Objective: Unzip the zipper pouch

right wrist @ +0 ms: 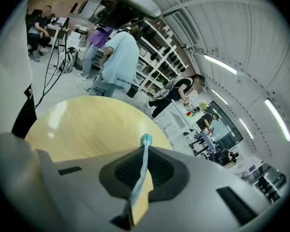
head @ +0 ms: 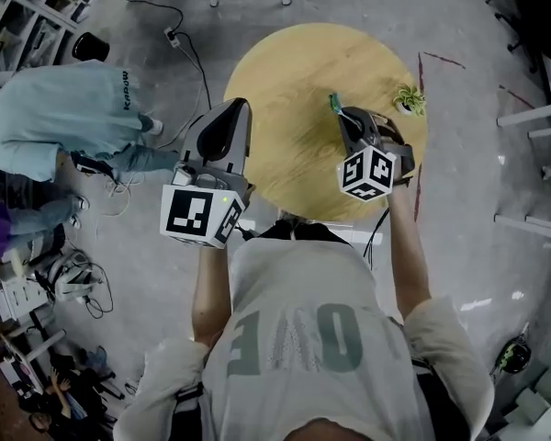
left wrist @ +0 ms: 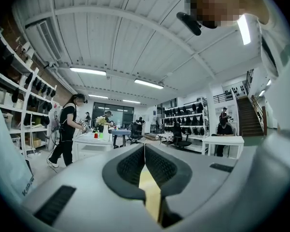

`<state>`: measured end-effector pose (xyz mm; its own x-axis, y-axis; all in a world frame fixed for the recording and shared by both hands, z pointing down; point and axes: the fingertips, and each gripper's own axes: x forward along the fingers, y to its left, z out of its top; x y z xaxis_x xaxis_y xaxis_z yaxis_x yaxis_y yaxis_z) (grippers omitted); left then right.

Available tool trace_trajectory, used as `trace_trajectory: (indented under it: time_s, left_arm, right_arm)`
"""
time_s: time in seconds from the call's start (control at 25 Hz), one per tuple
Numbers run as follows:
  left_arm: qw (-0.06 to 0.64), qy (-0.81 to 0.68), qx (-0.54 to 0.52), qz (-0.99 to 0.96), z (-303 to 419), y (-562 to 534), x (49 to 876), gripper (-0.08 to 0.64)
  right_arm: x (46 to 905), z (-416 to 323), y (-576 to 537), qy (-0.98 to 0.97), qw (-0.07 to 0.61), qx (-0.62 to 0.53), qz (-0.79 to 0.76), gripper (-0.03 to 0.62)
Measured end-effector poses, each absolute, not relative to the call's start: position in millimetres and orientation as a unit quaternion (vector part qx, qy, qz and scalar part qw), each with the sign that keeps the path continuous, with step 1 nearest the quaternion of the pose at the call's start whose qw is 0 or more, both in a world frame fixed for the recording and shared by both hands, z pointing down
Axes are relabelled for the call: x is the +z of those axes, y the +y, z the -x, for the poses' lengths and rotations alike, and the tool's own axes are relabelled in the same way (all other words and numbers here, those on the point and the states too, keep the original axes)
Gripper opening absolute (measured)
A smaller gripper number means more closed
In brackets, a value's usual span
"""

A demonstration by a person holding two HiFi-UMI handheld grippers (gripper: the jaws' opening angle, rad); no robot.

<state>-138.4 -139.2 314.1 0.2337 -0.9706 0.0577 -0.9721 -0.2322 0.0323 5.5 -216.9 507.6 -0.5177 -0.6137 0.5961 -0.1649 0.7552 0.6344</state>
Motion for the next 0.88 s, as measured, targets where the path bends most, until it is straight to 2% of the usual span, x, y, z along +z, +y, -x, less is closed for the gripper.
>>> trace_trajectory:
  time_s: [0.88]
  left_arm:
    - [0.050, -0.628, 0.012, -0.777, 156, -131, 336, 0.028]
  right_arm:
    - [598, 55, -156, -0.846, 0.463, -0.198, -0.175, 0.035]
